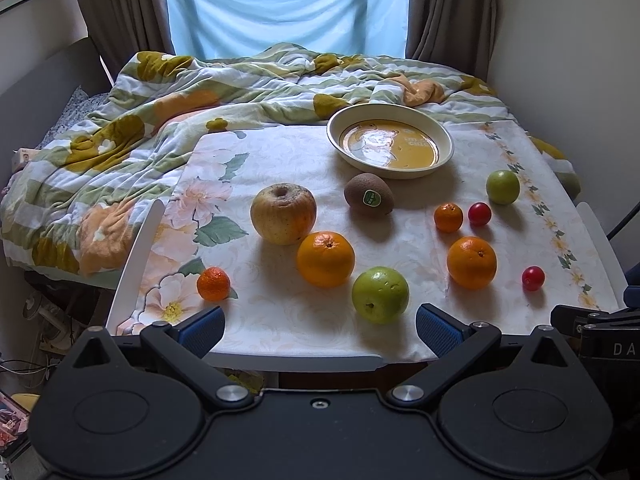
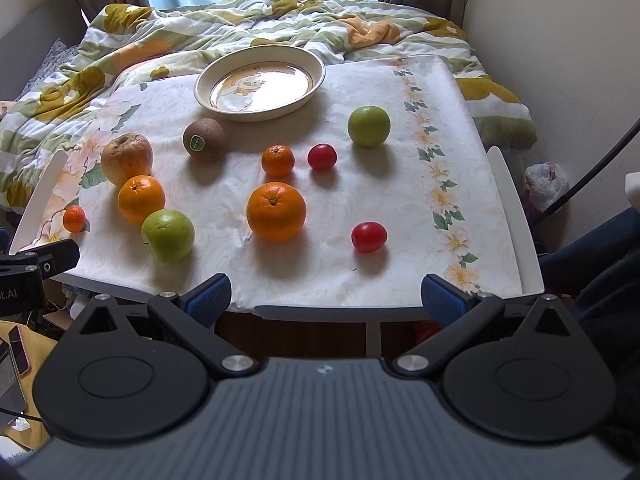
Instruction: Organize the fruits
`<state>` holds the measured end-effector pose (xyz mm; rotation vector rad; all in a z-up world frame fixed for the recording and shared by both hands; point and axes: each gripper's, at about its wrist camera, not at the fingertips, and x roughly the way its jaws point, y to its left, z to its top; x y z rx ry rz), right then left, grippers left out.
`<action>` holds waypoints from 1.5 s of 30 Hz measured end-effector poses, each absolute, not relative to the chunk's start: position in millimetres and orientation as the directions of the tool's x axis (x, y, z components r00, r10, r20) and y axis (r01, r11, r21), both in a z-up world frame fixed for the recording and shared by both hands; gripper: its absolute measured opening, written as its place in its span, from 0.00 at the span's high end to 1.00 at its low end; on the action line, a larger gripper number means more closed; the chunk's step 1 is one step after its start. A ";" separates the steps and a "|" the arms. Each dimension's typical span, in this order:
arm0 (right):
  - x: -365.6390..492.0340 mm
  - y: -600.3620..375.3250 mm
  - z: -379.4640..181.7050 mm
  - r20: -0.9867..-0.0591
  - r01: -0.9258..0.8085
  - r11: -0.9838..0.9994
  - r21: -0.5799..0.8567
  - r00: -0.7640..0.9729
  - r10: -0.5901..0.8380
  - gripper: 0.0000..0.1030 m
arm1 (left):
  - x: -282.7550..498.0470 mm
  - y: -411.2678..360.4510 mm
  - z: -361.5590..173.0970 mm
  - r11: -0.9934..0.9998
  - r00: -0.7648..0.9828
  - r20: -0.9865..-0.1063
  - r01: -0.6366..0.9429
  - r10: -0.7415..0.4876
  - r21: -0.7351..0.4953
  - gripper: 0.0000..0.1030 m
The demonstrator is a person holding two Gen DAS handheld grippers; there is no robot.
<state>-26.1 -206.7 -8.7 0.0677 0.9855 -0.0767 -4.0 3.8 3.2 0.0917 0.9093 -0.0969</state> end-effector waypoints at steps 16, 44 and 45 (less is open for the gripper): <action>-27.2 -209.4 -6.3 -0.833 0.089 0.996 0.022 0.552 -0.031 0.00 | -3.1 4.0 3.9 0.992 0.614 -0.788 0.121 -0.046 0.036 0.00; -13.5 -239.8 -16.0 -0.803 0.196 0.981 -0.009 0.583 -0.124 0.00 | 25.5 -9.8 -19.6 0.972 0.605 -0.780 0.236 -0.161 -0.018 0.00; -11.7 -243.6 -19.5 -0.804 0.193 0.981 -0.009 0.582 -0.122 0.00 | 26.6 -12.6 -23.5 0.973 0.607 -0.779 0.230 -0.158 -0.018 0.00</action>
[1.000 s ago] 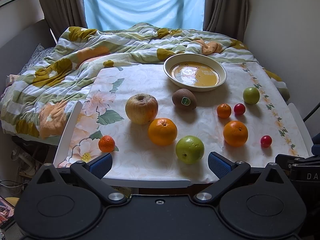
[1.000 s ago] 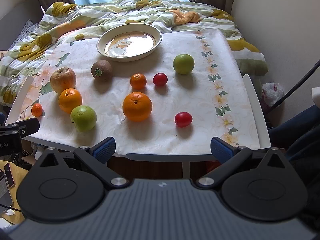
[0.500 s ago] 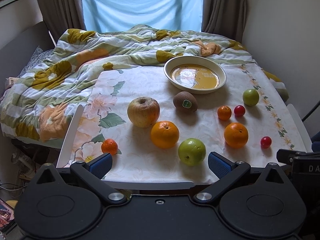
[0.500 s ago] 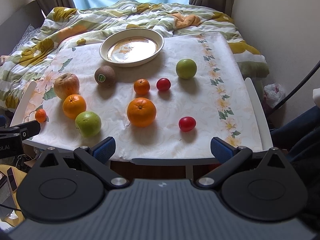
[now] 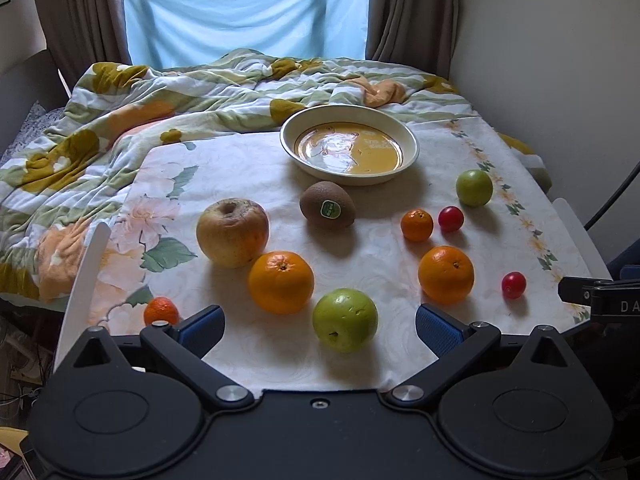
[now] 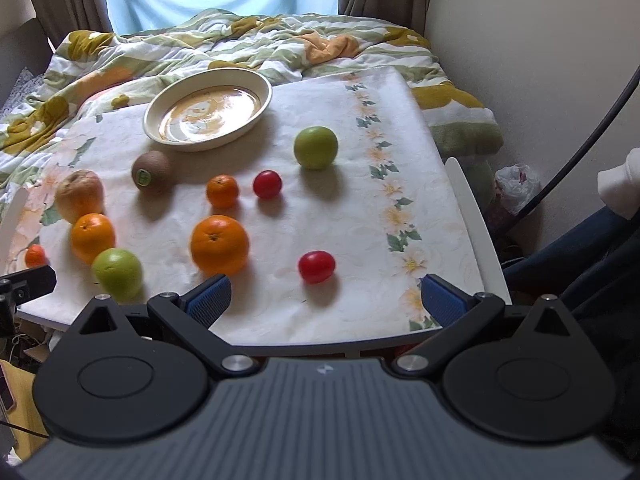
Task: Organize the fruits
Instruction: 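Grasp the green apple with the left tool while the right tool grasps the red tomato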
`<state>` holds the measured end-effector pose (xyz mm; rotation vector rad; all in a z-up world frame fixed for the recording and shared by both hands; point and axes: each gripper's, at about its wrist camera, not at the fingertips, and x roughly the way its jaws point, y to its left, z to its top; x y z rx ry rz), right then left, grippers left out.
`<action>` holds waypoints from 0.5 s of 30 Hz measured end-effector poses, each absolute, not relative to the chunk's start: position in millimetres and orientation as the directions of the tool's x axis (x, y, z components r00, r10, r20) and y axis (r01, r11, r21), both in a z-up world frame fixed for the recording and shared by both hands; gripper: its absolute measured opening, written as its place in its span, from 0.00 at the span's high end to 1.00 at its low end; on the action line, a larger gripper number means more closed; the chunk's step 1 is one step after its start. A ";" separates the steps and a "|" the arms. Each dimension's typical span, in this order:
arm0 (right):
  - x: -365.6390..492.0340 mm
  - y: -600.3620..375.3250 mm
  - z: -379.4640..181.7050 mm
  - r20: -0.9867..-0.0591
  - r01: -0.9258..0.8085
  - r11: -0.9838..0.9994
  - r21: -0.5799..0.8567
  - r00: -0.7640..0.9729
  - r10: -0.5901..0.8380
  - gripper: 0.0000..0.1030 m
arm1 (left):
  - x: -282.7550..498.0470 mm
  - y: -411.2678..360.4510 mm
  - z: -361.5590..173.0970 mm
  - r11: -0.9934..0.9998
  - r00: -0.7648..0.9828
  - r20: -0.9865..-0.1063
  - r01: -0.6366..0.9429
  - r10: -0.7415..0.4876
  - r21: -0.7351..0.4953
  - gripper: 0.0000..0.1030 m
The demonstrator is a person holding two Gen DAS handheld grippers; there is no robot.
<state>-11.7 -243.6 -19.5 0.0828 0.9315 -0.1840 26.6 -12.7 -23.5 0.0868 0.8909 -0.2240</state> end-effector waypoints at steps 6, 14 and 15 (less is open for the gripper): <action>4.5 -269.2 -47.3 -0.825 0.112 0.994 -0.002 0.562 -0.065 0.00 | 31.9 -31.0 -47.1 0.988 0.634 -0.768 0.154 -0.093 0.008 0.00; 23.4 -282.4 -84.9 -0.820 -0.021 0.999 -0.024 0.573 -0.007 0.00 | 38.6 -42.1 -78.6 0.996 0.653 -0.757 0.083 -0.041 0.017 0.00; 24.7 -283.4 -88.1 -0.818 -0.035 0.999 -0.013 0.576 0.009 0.00 | 38.9 -43.2 -81.8 0.997 0.655 -0.755 0.080 -0.037 0.020 0.00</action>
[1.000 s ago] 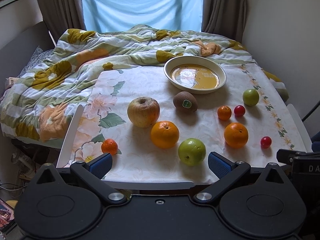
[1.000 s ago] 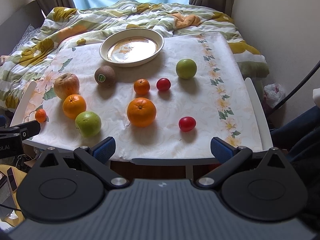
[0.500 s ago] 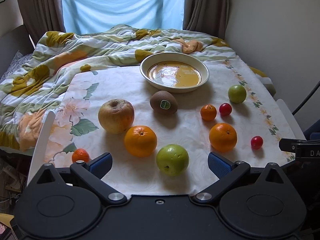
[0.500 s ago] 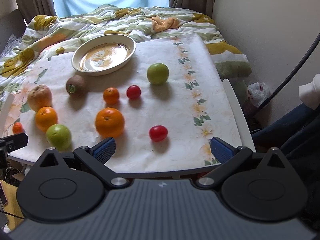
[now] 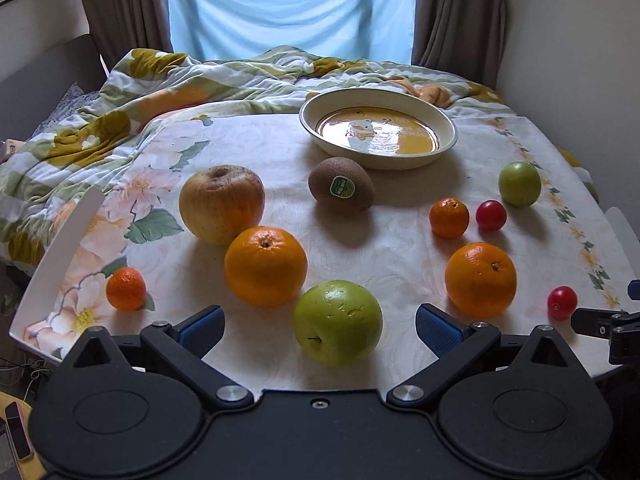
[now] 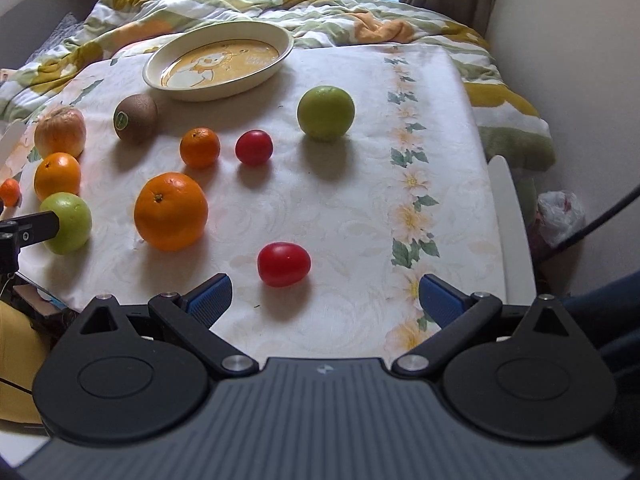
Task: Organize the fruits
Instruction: 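Grasp the green apple with the left tool while the right tool grasps the red tomato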
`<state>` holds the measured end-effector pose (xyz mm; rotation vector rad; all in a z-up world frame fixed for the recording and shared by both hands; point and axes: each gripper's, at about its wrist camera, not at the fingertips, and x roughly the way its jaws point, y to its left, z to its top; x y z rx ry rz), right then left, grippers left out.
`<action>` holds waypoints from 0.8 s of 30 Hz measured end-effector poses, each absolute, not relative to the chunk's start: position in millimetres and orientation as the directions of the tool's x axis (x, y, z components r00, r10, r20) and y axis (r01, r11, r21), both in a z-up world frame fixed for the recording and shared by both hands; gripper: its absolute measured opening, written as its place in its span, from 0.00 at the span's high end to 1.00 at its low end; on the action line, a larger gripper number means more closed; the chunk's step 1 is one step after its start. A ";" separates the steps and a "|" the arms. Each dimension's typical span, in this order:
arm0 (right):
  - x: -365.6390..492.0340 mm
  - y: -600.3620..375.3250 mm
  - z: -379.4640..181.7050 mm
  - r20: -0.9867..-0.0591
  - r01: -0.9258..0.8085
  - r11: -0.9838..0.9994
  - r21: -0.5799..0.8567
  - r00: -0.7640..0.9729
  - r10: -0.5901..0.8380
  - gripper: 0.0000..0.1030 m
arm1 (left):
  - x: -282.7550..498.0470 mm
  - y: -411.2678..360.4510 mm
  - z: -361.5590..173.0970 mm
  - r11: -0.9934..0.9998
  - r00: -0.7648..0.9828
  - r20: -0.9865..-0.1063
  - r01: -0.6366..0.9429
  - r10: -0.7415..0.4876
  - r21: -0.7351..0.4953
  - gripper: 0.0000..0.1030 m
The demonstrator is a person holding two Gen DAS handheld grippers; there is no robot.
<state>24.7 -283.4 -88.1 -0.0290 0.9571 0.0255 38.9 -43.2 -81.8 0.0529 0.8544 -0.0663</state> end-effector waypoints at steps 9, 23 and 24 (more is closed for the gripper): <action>32.0 -281.2 -104.6 -0.785 -0.107 0.994 -0.012 0.617 0.057 0.00 | 46.0 -56.5 -103.0 0.994 0.639 -0.768 0.101 -0.034 0.040 0.11; 35.2 -276.2 -119.1 -0.790 -0.157 0.987 -0.037 0.610 0.068 0.21 | 43.7 -66.5 -113.3 0.986 0.642 -0.767 0.121 0.008 0.111 0.41; 35.3 -276.2 -119.7 -0.790 -0.158 0.987 -0.038 0.609 0.068 0.25 | 43.1 -67.0 -113.4 0.986 0.643 -0.766 0.122 0.010 0.115 0.41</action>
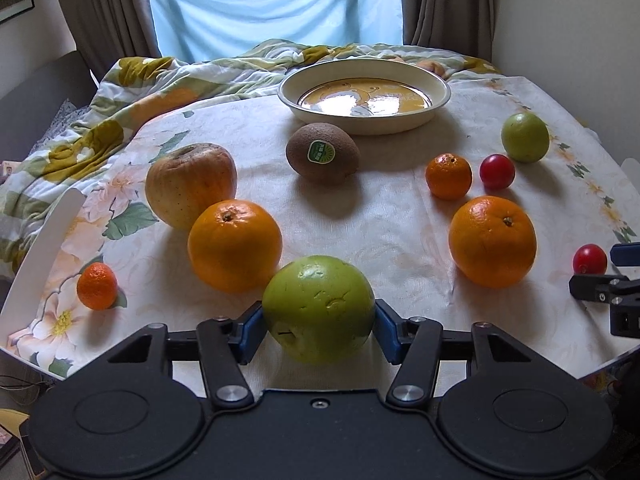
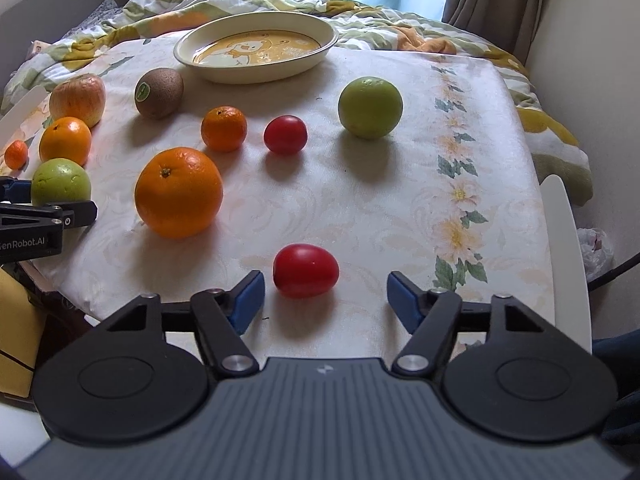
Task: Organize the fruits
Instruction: 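Grasp the green apple with the left tool while the right tool grasps the red tomato, then carry the green apple and red tomato toward the white bowl with both tools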
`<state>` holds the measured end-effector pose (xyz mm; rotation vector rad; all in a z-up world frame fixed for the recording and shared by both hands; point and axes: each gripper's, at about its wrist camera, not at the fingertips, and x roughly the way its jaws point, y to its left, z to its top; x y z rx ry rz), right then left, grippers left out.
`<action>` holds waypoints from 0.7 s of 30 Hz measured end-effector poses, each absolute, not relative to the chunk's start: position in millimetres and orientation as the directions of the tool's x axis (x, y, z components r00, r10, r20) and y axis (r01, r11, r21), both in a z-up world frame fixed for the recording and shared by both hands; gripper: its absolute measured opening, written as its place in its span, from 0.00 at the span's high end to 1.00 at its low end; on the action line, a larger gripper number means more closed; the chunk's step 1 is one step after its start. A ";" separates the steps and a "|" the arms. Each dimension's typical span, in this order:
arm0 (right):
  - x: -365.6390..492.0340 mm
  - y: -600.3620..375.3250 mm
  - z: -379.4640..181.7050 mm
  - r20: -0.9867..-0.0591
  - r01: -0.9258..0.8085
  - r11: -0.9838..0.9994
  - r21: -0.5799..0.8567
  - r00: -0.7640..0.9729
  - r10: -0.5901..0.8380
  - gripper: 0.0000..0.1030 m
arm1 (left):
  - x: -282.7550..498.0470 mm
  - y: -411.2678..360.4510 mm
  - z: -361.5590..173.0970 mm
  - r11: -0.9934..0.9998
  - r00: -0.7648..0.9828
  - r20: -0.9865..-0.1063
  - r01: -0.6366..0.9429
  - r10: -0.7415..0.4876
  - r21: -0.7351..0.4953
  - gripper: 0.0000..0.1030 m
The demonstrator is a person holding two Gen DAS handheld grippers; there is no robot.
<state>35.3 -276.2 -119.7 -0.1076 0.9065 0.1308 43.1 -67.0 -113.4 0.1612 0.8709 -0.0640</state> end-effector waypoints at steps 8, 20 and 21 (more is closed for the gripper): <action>35.3 -272.6 -118.4 -0.782 -0.176 0.984 -0.015 0.615 0.098 0.51 | 43.0 -65.0 -113.1 0.988 0.642 -0.767 0.112 0.007 0.103 0.41; 35.3 -276.0 -105.5 -0.779 -0.182 0.983 0.002 0.616 0.115 0.51 | 36.6 -69.1 -94.8 0.990 0.636 -0.771 0.091 0.022 0.103 0.41; 35.3 -276.8 -101.6 -0.779 -0.184 0.983 0.003 0.615 0.118 0.51 | 35.3 -70.6 -89.8 0.990 0.639 -0.768 0.089 0.027 0.109 0.41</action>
